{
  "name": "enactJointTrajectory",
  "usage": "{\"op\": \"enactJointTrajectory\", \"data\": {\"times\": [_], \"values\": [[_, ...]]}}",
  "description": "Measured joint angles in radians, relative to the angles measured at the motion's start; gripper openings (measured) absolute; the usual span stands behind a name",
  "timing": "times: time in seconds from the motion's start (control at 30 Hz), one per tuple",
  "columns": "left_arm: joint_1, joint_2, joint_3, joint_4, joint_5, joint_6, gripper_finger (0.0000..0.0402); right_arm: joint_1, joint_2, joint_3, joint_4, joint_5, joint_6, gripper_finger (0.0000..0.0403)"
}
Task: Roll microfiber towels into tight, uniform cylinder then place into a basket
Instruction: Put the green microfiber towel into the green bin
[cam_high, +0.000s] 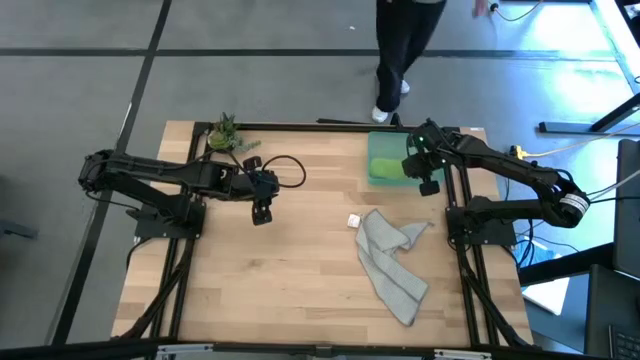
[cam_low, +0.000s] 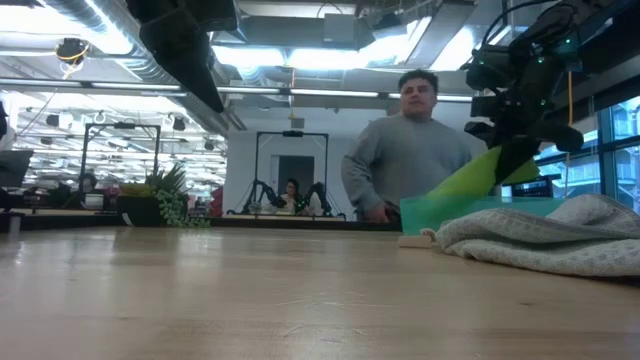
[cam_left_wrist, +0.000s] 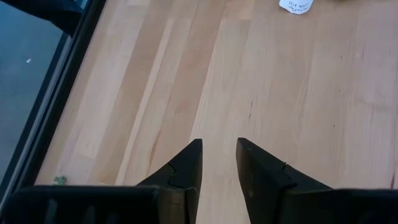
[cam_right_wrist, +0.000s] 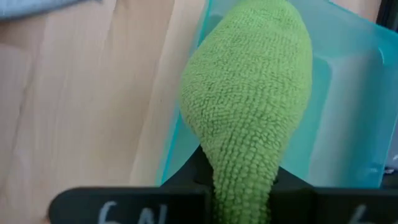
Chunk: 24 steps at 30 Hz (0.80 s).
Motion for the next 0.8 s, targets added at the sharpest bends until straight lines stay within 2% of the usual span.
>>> {"op": "enactJointTrajectory", "data": {"times": [0.17,0.37,0.8], "values": [[0.000,0.000,0.000,0.001,0.000,0.000,0.0094,-0.019,0.028,0.000,0.004,0.007,-0.073,0.0029],[0.000,0.000,0.000,0.004,0.000,0.000,0.0094,-0.046,0.140,0.000,0.036,0.010,-0.121,0.0029],[0.000,0.000,0.000,0.011,-0.001,0.077,0.0094,-0.049,0.291,0.001,0.068,0.035,-0.125,0.0029]]}}
